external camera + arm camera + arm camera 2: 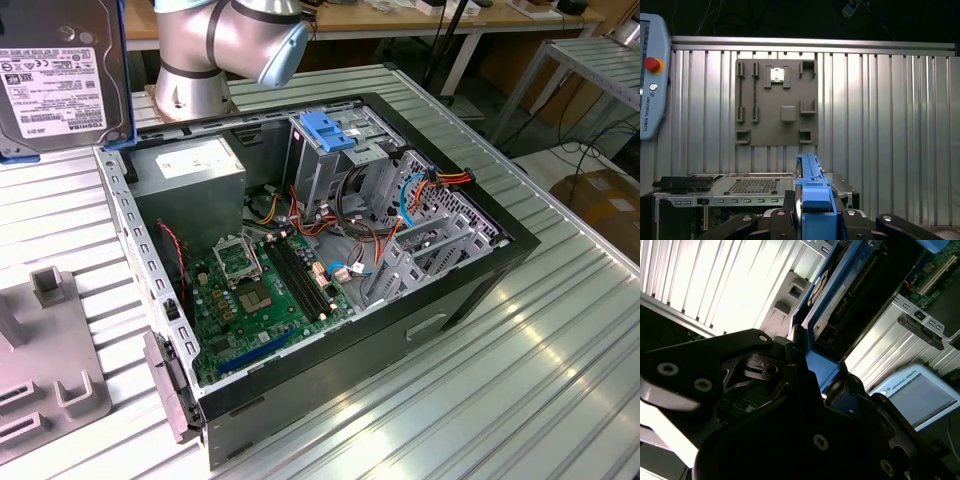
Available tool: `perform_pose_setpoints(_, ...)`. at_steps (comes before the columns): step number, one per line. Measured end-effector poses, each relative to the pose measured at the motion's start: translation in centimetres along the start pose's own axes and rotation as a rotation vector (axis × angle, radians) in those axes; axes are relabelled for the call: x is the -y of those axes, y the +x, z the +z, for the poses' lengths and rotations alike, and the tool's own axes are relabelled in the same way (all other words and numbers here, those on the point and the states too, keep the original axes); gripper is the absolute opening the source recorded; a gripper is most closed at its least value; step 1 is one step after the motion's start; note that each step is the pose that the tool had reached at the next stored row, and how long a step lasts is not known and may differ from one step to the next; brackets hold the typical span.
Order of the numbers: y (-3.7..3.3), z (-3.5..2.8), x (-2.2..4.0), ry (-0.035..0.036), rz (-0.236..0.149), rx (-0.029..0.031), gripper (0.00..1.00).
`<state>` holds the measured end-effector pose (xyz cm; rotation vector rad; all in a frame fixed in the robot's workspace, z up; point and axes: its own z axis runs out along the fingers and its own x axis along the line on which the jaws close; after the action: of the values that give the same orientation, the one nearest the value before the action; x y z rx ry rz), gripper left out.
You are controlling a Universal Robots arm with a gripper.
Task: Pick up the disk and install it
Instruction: 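Pick up the disk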
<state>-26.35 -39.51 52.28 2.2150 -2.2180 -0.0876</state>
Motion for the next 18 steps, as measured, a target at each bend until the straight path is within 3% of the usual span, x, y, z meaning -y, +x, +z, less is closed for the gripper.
perform_pose_setpoints(6,0.17,0.34,2.35,-0.0001,0.0,0.0,0.37)
perform_pose_setpoints(11,0.19,0.45,3.54,-0.0001,0.0,-0.0001,0.37)
perform_pose_setpoints(13,0.19,0.51,4.41,0.0,0.0,0.0,0.37)
perform_pose_setpoints(18,0.72,0.53,4.97,-0.0001,0.0,-0.0002,0.37)
